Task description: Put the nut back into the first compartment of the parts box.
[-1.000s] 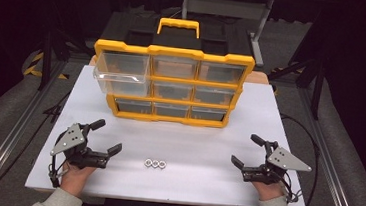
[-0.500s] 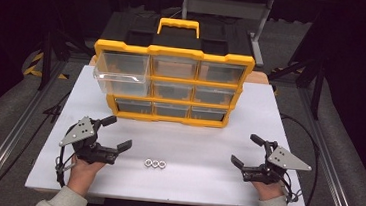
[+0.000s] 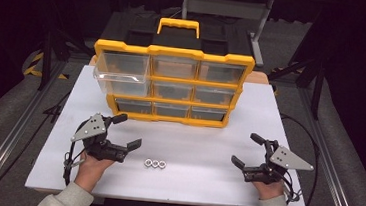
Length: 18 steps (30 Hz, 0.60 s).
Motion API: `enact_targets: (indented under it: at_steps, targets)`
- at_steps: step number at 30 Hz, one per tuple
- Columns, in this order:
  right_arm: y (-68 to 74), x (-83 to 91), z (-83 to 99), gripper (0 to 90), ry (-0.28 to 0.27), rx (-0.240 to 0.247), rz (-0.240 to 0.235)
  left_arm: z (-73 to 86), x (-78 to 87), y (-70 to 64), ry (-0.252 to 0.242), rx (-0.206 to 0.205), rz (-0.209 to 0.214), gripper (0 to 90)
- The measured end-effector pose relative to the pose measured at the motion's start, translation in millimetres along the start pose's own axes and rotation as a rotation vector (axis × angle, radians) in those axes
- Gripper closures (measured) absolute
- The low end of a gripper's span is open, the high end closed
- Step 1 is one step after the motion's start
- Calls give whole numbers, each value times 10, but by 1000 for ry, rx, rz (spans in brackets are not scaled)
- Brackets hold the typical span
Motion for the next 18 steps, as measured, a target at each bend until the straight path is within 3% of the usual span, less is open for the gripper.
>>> enact_targets:
  at_steps: [3, 5, 6, 8, 9, 10, 12, 13, 15, 17, 18]
  targets:
    - [15, -10, -23, 28, 35, 8, 6, -50, -62, -24, 61, -16, 50, 41]
    - [23, -18, -25, 33, 67, 3, 1, -83, -92, -35, 117, -41, 58, 51]
    - [21, -21, -22, 34, 80, -3, -1, -83, -92, -35, 117, -41, 58, 57]
    - [19, -23, -19, 35, 85, -7, -2, -116, -128, -56, 182, -78, 50, 60]
    - [14, -21, -17, 35, 85, -6, -2, -133, -169, -73, 251, -96, 54, 60]
    - [12, -27, -15, 36, 86, -16, -8, -133, -169, -73, 251, -96, 54, 61]
    - [8, -27, -12, 37, 95, -16, -7, -150, -230, -108, 362, -128, 44, 61]
    - [8, -27, -12, 37, 95, -16, -7, -150, -230, -108, 362, -128, 44, 64]
    - [6, -19, -12, 40, 92, -16, -7, -183, -278, -132, 440, -142, 48, 66]
    - [7, -15, -14, 42, 93, -18, -10, -198, -294, -140, 466, -150, 50, 66]
    - [7, -13, -15, 43, 94, -17, -11, -224, -324, -160, 518, -175, 42, 67]
Point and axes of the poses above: each handheld gripper's, and its own axes: x roughly backward along the jaws, z roughly out of its underside, y roughly to its left, the point moved 3 cm from there along -x, roughly forward along the jaws, and after that the axes turned 2 degrees about -x, right-handed, at the moved point
